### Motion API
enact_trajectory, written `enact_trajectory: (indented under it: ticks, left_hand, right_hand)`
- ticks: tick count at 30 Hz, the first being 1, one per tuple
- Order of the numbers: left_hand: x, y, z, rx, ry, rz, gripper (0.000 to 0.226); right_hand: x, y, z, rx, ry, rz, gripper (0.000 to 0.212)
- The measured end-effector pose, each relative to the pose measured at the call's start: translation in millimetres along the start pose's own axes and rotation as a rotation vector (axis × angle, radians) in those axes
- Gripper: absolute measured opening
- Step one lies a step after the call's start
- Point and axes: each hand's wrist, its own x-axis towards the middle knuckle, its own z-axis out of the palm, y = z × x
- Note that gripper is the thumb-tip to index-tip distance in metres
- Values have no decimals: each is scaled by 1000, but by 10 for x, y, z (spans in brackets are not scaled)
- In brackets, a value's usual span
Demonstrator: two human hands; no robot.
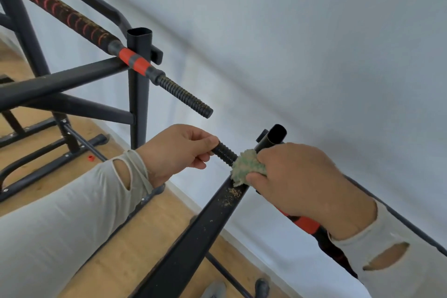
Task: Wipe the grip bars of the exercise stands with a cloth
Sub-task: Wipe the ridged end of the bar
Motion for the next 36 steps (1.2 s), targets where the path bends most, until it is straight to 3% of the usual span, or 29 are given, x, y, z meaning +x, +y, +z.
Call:
enact_trajectory:
  ticks: [4, 7, 10, 13, 16, 19, 24, 29, 33, 36]
  left_hand:
    - [-5, 0, 1, -80, -41, -40, 22]
    - [-14, 12, 8, -143, -59, -70, 19]
    - [-14, 23, -13, -148, -57, -73, 20]
    - [-7, 10, -19, -123, -21, -57, 24]
    - [-4, 6, -10, -124, -15, -54, 25]
    - [-10, 21, -13, -119, -17, -54, 23]
    - [-28, 29, -20, -110, -11, -48, 23]
    - [-47, 56, -10, -87, -8, -49, 21]
    - [-66, 76, -12, -60, -22, -46, 21]
    - [-74, 91, -17, -44, -26, -49, 20]
  right_hand:
    - [181, -258, 16, -141, 107, -106, 28]
    - [415, -366, 85, 2, 298, -70, 31]
    - [473, -295, 236, 242, 349, -75, 32]
    - [198, -68, 290, 434, 313, -58, 30]
    - [-73, 154, 263, 441, 153, -21, 24]
    - [-158, 275, 214, 463, 110, 13, 24]
    - [-93, 236, 137, 664, 404, 61, 29]
    - [-75, 107, 303, 421, 126, -54, 46]
    - [-34, 178, 253, 535, 176, -28, 40]
    - [13, 191, 202, 497, 123, -21, 19]
